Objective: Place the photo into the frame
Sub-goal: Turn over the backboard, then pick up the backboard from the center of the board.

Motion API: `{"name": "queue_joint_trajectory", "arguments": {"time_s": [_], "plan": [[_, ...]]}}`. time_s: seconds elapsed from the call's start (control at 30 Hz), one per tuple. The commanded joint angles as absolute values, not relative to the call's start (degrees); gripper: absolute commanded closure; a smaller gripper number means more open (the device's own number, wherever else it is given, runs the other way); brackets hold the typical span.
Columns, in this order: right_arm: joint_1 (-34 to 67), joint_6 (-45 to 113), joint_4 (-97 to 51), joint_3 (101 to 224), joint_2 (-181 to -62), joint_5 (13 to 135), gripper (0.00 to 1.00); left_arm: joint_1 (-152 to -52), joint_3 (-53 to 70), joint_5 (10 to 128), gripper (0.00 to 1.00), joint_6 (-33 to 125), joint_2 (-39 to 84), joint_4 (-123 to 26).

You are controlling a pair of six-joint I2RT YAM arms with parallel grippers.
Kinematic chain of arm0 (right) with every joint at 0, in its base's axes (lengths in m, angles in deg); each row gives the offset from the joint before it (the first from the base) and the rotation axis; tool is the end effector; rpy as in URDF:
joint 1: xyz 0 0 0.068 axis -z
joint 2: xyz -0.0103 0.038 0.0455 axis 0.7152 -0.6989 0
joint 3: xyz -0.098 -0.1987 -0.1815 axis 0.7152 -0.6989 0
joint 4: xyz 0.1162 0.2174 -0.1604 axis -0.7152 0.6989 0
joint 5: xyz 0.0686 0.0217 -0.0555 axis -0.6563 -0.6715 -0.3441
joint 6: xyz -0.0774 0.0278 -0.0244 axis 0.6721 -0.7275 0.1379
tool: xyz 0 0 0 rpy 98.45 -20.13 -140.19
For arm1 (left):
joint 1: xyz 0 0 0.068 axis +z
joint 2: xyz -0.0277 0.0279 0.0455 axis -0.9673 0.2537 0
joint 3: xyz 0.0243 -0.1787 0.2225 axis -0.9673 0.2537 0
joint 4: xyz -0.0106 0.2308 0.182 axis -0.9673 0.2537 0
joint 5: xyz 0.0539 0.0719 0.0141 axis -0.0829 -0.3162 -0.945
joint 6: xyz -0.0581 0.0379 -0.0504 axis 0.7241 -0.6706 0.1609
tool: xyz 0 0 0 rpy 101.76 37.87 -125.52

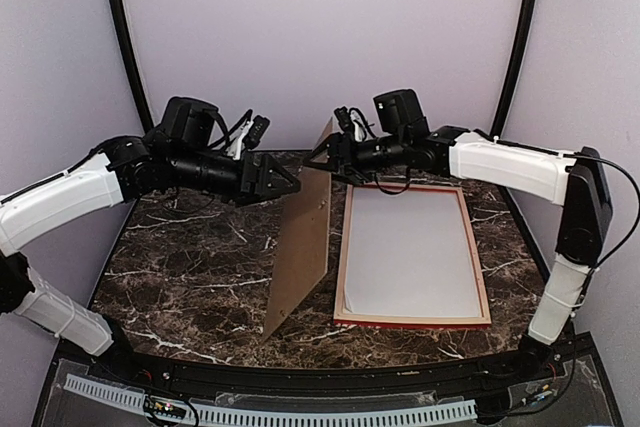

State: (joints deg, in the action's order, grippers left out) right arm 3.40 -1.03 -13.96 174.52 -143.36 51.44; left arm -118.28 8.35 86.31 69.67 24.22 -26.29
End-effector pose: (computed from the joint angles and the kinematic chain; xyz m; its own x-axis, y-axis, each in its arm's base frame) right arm 0.3391 0.3595 0.3117 -0.8426 0.0117 -0.5383 -0.4800 0.4366 0.7609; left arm 0.2494 -0.2774 0.3586 -0.7727 0.0159 -0.6346 0.5601 0.4876 -0.6697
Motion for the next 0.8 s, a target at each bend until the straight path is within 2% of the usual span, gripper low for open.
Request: {"name": "queue_joint_trajectory", "arguments": {"time_s": [0.0, 0.23, 0.47, 0.77], "plan": [[4.6, -1.2, -16.9, 170.6, -142.3, 51.4, 0.36, -118.5, 11.4, 80.6, 0.27, 67.9, 21.5, -24.8], [7.0, -2.3, -21.5, 164.4, -143.3, 50.2, 0.47, -118.4, 20.5, 75.4, 0.28, 68.4, 20.7, -26.4], [8.6, -5.9, -32.1, 158.2, -148.0, 46.0, 0.59, -118.0, 29.1, 70.9, 0.29, 70.2, 20.3, -29.7], [9.3, -8.7, -39.9, 154.9, -153.0, 42.7, 0.76, -112.5, 40.5, 70.7, 0.31, 72.3, 16.6, -33.9]]}}
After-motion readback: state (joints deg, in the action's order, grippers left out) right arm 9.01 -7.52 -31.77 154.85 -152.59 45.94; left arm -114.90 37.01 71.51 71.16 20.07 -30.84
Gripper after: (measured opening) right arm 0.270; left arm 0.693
